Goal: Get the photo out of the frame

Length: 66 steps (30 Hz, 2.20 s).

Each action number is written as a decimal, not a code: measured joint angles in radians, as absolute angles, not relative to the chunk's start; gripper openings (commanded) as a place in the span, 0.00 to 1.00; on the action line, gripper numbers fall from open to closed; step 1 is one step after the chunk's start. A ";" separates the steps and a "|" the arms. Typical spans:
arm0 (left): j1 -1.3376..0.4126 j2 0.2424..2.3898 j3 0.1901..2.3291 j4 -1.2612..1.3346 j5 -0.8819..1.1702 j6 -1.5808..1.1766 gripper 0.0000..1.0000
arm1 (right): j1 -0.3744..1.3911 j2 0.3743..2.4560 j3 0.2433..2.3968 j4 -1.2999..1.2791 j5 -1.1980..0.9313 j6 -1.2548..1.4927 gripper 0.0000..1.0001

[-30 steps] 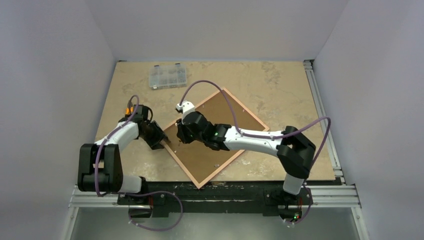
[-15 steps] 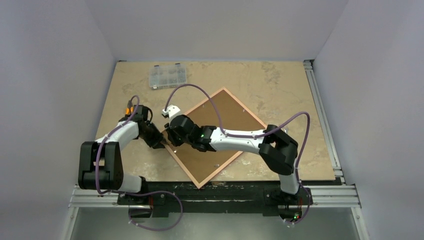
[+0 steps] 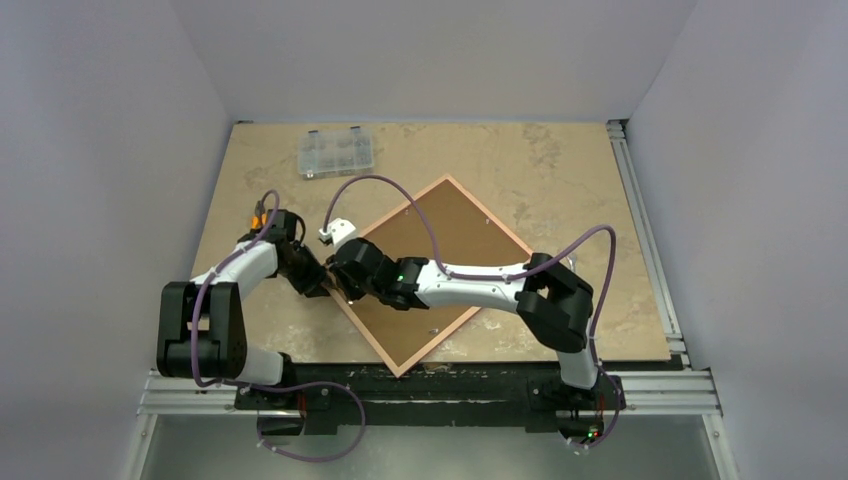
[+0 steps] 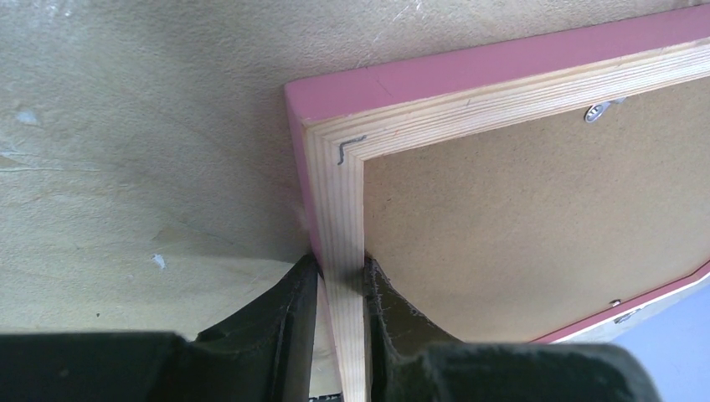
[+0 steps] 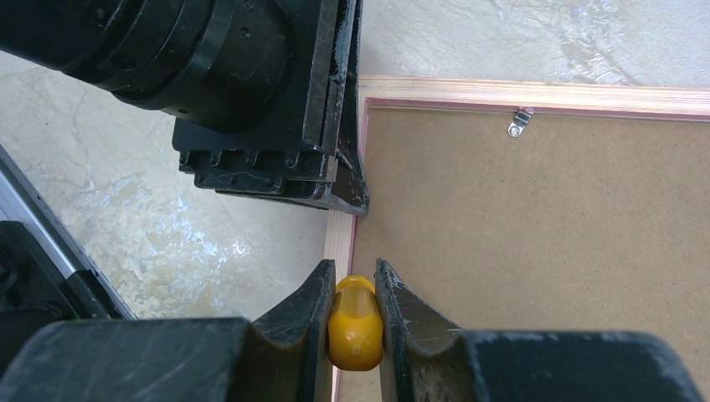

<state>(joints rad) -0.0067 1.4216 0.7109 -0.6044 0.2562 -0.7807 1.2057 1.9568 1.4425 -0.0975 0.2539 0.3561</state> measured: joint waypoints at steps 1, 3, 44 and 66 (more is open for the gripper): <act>-0.007 1.422 0.712 -0.605 0.257 -0.781 0.00 | 1.207 1.957 1.443 -0.098 0.255 0.356 0.00; -0.007 1.423 0.713 -0.607 0.256 -0.780 0.00 | 1.211 1.957 1.445 -0.104 0.261 0.356 0.00; -0.007 1.431 0.719 -0.612 0.257 -0.773 0.00 | 1.261 1.959 1.522 -0.334 0.334 0.357 0.00; -0.007 1.436 0.724 -0.617 0.259 -0.766 0.00 | 1.280 2.093 1.792 -0.661 0.355 0.411 0.00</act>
<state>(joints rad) -0.0067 1.4364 0.7242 -0.6167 0.2592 -0.7658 1.2797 2.0926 1.7924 -0.6609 0.3550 0.4114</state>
